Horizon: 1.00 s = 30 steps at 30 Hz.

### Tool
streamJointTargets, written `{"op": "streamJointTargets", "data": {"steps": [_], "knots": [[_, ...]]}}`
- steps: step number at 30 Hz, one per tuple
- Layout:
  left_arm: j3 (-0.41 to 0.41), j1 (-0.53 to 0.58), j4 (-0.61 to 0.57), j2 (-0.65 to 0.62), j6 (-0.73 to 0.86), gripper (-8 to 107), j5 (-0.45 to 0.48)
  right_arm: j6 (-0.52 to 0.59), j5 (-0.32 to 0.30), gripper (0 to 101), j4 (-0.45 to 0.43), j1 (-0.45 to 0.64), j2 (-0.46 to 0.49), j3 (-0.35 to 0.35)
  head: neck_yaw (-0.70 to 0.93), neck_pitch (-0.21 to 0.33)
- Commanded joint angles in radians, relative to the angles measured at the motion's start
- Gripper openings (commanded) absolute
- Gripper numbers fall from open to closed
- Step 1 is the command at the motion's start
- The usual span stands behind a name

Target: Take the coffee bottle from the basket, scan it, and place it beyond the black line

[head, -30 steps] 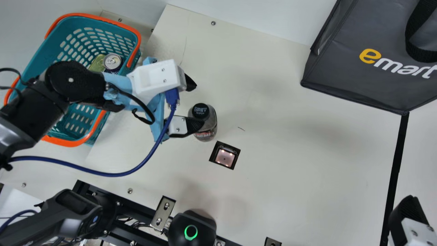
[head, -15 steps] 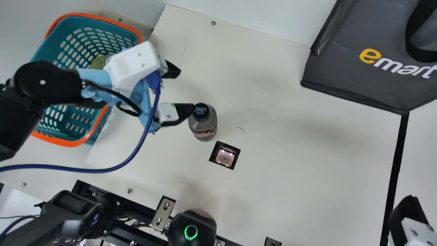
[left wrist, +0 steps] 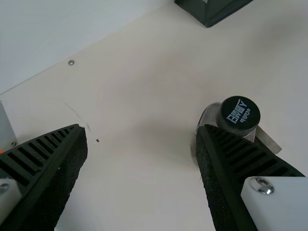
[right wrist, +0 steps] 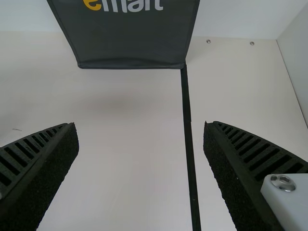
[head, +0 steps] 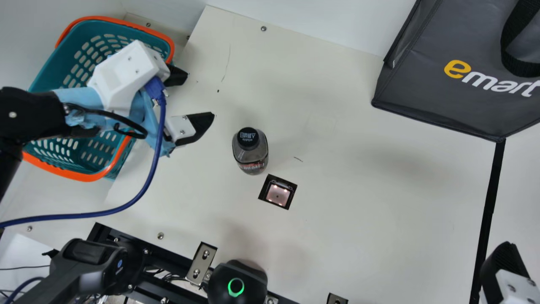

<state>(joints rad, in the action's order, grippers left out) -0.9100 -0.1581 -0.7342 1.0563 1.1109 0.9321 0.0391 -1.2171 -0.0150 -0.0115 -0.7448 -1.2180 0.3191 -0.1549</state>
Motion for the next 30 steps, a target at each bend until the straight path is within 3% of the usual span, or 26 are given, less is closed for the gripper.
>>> {"op": "streamJointTargets", "data": {"steps": [1, 15, 30], "knots": [[0.001, -0.025, -0.003, -0.009, 0.003, 90, 0.009, 0.000, 0.000, 91, 0.000, 0.000, 0.000, 0.000, 0.002, 0.017], [0.000, -0.132, -0.011, -0.070, -0.007, 90, 0.051, 0.000, 0.000, 91, 0.000, 0.000, 0.000, 0.000, 0.002, 0.017], [0.021, -0.076, 0.117, -0.160, -0.229, 90, -0.083, 0.000, 0.000, 91, 0.000, 0.000, 0.000, 0.000, 0.002, 0.017]]}}
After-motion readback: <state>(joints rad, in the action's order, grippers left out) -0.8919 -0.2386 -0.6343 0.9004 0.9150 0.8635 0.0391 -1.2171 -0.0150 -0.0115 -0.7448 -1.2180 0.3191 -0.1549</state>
